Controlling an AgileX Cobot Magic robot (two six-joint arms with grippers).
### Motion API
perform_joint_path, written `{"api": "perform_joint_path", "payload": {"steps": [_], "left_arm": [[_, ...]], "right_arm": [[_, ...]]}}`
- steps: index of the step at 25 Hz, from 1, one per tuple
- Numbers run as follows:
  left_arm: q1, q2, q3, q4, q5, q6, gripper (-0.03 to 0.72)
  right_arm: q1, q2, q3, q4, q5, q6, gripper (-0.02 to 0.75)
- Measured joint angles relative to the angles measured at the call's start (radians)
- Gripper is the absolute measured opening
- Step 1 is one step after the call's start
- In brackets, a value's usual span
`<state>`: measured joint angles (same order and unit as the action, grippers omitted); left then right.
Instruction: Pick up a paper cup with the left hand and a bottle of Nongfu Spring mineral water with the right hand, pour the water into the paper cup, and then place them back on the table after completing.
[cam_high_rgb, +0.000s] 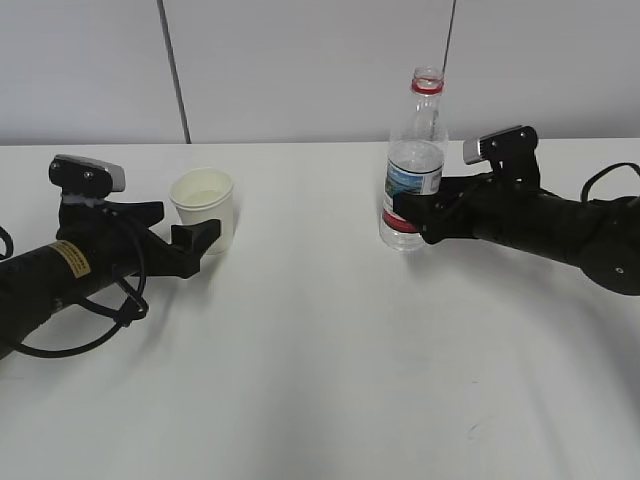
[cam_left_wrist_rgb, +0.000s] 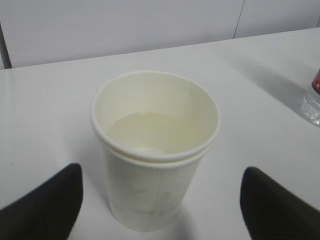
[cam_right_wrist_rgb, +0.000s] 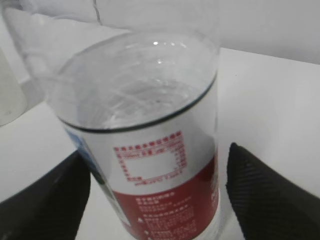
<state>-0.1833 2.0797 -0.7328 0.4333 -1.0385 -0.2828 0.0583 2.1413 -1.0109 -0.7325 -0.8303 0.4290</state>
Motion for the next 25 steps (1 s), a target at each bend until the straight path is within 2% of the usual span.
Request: {"api": "perform_joint_path", "payload": {"steps": [6,25], "left_arm": [[0.0,0.0,0.0,0.002,0.0,0.0,0.585],[0.0,-0.026,0.009,0.012,0.006,0.0,0.585]], "right_arm": [[0.0,-0.025,0.044,0.007,0.015,0.005,0.593],[0.0,-0.217,0.189,0.021,0.11,0.006,0.587]]}}
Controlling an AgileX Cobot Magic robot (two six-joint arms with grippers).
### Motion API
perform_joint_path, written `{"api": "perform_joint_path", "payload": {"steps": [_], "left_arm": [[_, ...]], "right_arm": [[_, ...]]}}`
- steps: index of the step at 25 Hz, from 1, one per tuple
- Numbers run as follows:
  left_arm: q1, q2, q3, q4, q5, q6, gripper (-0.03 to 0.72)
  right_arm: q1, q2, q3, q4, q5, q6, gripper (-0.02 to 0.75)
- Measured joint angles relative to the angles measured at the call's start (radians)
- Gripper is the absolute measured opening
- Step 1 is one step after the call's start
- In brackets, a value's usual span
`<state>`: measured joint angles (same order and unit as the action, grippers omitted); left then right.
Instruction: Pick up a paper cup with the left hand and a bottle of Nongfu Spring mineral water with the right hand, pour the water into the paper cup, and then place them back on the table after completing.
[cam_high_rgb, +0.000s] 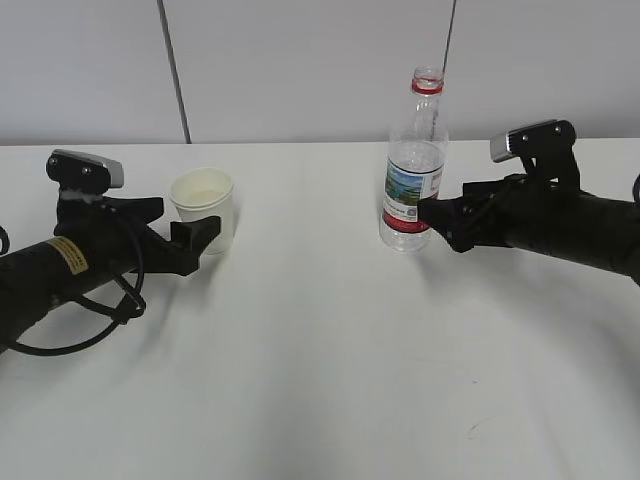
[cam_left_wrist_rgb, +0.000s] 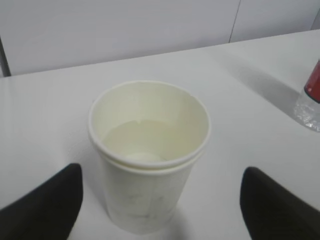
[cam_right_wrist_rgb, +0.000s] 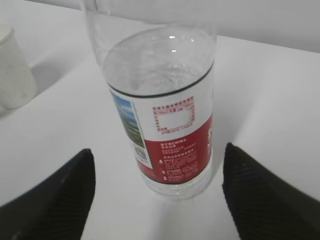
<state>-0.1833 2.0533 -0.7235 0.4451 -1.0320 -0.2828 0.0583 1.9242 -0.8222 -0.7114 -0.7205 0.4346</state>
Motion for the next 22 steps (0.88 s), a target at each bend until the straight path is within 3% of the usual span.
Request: {"api": "perform_joint_path", "payload": {"steps": [9,17,22], "left_arm": [[0.0,-0.098,0.062,0.006,0.037,-0.001,0.585],[0.0,-0.28,0.063,-0.001,0.27,-0.034,0.581],[0.0,-0.37,0.048,-0.043,0.363,-0.038,0.537]], "right_arm": [[0.0,-0.116,0.007,-0.004,0.133,0.0,0.587],[0.0,-0.256,0.01,-0.004,0.233,0.012,0.587],[0.0,-0.336,0.007,-0.004,0.249,0.018,0.587]]}}
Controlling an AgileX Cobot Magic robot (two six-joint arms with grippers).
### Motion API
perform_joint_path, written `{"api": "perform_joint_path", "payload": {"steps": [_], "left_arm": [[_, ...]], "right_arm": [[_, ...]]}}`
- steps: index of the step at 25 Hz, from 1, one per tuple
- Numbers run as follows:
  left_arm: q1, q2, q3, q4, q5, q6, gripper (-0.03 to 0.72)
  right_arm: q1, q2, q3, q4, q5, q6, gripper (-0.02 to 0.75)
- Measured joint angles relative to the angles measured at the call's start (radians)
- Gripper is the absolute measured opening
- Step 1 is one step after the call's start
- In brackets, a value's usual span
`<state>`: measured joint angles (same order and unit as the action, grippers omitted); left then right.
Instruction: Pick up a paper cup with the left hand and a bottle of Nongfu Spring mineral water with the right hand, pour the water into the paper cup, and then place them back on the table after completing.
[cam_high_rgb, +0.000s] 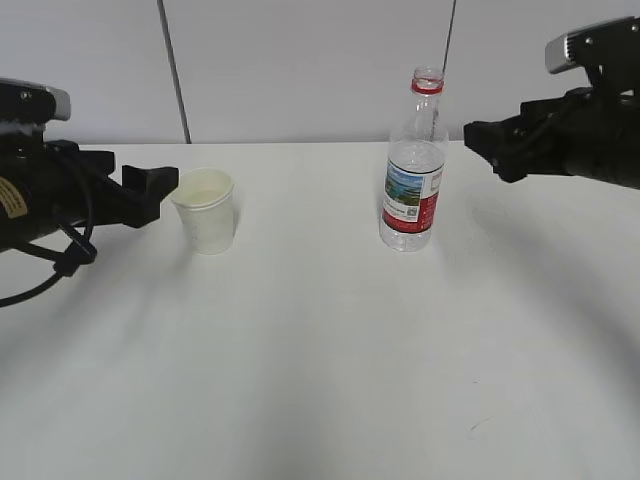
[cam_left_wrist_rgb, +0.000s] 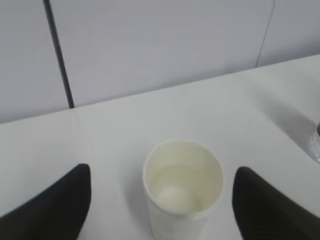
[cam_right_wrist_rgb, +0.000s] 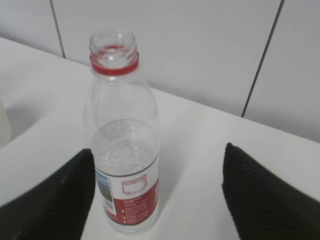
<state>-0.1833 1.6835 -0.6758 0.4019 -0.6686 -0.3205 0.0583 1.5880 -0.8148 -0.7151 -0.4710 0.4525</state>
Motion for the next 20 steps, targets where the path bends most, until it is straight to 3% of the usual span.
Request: {"api": "perform_joint_path", "payload": {"steps": [6,13,20], "left_arm": [[0.0,-0.052,-0.129,-0.022,0.173,-0.019,0.515],[0.0,-0.052,-0.309,-0.134,0.533,-0.021,0.509],[0.0,-0.052,-0.478,-0.162,0.836,-0.022,0.503]], "right_arm": [[0.0,-0.047,-0.082,0.0,0.088,0.066,0.587],[0.0,-0.048,-0.233,0.0,0.317,0.098,0.587],[0.0,-0.048,-0.342,0.002,0.505,0.101,0.587]]}}
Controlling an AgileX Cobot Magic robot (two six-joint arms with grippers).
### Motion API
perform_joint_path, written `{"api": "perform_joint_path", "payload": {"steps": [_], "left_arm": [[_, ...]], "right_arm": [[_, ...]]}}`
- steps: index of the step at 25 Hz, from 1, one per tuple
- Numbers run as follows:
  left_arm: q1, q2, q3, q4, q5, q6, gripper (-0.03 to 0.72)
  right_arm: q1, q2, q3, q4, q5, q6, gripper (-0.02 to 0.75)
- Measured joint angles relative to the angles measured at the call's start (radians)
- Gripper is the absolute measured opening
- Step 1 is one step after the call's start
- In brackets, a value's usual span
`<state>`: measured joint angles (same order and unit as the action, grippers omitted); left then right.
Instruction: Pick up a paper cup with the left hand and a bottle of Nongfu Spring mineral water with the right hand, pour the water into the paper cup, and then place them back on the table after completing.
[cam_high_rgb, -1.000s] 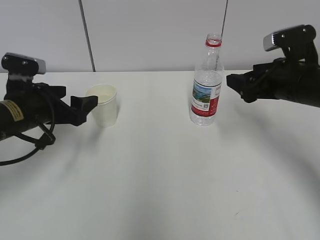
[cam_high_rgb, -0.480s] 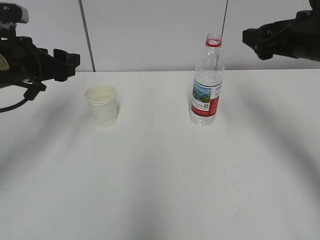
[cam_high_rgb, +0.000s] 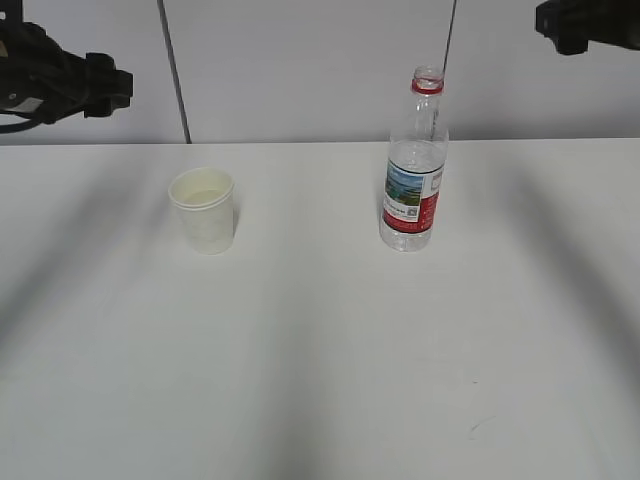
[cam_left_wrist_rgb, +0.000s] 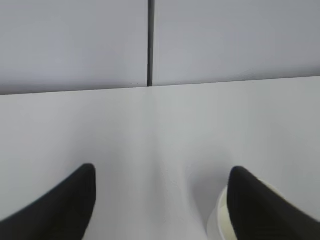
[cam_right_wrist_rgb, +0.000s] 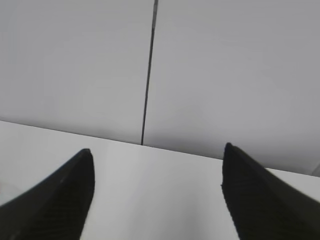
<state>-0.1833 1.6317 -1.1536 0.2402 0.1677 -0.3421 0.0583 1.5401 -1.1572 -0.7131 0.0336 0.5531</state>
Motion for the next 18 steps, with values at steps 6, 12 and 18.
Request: {"api": "perform_joint_path", "payload": {"steps": [6,12,18], "left_arm": [[0.0,0.0,-0.118,-0.059,0.198,0.0,0.489],[0.0,0.002,-0.22,-0.071,0.401,0.0,0.489],[0.0,0.003,-0.243,-0.102,0.612,0.027,0.489]], "right_arm": [[0.0,0.011,-0.058,0.045,0.191,0.004,0.587],[0.0,0.008,-0.058,0.086,0.341,0.004,0.587],[0.0,-0.039,-0.058,0.135,0.573,0.004,0.587]]}}
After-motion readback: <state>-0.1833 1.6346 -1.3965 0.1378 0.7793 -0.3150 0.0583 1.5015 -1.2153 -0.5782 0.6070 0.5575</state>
